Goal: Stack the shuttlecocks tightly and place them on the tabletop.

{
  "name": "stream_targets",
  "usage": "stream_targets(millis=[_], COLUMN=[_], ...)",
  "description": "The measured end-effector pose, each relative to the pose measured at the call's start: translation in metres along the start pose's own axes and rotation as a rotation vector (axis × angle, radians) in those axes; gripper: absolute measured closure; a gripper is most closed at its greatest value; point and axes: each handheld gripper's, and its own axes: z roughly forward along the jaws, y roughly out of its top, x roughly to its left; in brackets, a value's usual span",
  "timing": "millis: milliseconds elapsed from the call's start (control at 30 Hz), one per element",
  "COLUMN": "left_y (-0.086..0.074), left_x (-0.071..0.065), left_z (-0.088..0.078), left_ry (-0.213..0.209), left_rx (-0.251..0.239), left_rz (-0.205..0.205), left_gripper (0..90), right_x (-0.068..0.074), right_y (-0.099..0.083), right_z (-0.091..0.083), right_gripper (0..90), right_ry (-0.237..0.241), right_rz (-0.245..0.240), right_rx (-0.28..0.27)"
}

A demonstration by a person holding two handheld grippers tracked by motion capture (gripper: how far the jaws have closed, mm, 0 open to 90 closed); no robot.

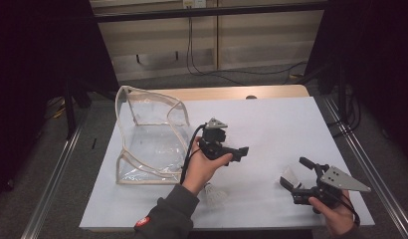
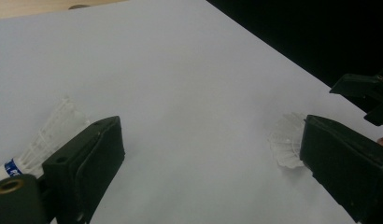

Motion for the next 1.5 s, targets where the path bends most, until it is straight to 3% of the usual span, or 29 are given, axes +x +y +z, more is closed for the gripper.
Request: stream_targets(millis=[200,733,1167,1500], left_y=[-0.006,-0.022,-0.037,-0.041], left_x=[-0.004,-0.006,-0.007,-0.012], left_z=[-0.005,-0.014,-0.020,-0.027], left_ry=[-0.039,-0.050,-0.084,-0.107], left_rx=[0.001,0.002,0.011,0.015], left_rz=[0.012,0.033,0.022,0.041], left_gripper=[5.9,5.5,5.1,5.1], right_x=[0.000,0.000,0.000,0.001], right_y=[0.000,0.000,0.000,0.000], right_z=[0.000,0.000,0.000,0.000], right_gripper=[4.1,4.1,4.2,4.1], right_ry=[-0.002,-0.001,-0.001,-0.002], right_rz=[0.000,-0.007,-0.007,-0.009], right_rx=[0.001,0.001,0.003,0.004])
